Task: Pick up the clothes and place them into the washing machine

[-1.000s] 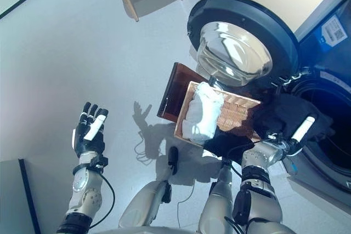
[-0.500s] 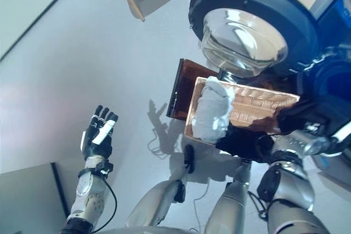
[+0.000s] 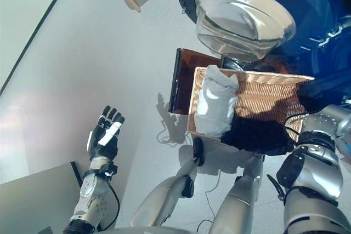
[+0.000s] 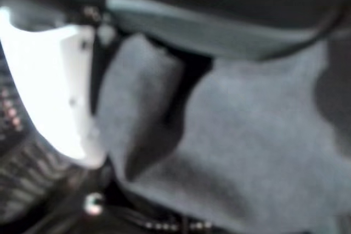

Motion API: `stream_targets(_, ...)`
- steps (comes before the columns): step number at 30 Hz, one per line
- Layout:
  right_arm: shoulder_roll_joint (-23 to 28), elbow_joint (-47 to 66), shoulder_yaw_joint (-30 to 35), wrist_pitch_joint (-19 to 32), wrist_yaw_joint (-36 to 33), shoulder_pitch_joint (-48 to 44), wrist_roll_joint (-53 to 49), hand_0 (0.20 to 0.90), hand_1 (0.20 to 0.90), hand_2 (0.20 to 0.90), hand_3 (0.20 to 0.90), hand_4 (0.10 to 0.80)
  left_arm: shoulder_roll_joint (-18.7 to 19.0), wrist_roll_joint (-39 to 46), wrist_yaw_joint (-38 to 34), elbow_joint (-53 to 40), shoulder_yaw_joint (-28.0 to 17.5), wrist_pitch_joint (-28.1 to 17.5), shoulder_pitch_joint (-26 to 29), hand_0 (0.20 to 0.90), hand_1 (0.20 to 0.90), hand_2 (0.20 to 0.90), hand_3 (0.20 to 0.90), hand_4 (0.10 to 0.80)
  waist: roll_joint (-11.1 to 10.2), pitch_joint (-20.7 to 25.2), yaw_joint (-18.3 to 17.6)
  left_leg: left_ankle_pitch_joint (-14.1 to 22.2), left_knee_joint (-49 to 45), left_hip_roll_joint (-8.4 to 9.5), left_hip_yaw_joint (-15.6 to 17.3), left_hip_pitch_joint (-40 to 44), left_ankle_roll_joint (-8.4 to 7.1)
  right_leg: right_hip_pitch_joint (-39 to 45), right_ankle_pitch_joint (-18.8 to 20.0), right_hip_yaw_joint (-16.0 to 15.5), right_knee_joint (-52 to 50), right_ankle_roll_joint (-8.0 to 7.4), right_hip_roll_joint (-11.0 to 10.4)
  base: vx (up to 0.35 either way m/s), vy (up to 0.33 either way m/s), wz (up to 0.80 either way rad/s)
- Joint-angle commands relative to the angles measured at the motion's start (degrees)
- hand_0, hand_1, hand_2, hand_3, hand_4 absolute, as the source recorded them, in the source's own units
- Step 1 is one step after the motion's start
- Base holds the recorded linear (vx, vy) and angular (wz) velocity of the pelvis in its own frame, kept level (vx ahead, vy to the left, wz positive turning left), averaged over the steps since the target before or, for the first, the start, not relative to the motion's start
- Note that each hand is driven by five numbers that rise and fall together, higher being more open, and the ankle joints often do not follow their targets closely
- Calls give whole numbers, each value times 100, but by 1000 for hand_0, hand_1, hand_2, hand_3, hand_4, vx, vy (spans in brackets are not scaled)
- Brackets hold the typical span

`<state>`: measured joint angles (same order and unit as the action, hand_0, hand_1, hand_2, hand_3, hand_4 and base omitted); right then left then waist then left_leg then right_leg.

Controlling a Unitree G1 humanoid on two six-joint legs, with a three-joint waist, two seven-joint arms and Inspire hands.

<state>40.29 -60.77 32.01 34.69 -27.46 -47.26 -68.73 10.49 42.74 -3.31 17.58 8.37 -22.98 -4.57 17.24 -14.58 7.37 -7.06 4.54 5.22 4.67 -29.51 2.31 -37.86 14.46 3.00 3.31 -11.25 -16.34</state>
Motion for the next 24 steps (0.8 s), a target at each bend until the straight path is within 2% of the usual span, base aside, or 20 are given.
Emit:
stream_targets(1,1334,451,-458,452,19,-261,508,200,200,200,200,300,244,134,5,-371,-292,-675,-28,900,900,900,900,800,109,163,21,365,46,-35,-147,97,-782,-105,-741,-27,-922,158,-23,0,0,0)
stream_targets(6,1800,579,-359,550,-160,-259,605,200,200,200,200,300,278,143,-26,-455,-381,-694,-110,900,900,900,900,800,119,222,-55,413,46,-3,-170,103,-805,-111,-836,3,-963,158,-33,18,-7,9)
stream_targets(11,2160,675,-406,570,-239,-378,686,200,200,200,200,300,320,134,-47,-435,-500,-720,-165,900,900,900,900,800,139,276,-80,369,46,37,-153,43,-826,-168,-750,17,-942,157,-54,9,1,0)
stream_targets(24,2513,761,-406,672,-455,-470,757,200,200,200,200,300,341,194,-2,-313,-569,-695,-217,900,900,900,900,800,217,425,-148,391,46,3,-134,123,-867,-88,-821,24,-964,175,-3,13,-8,-1)
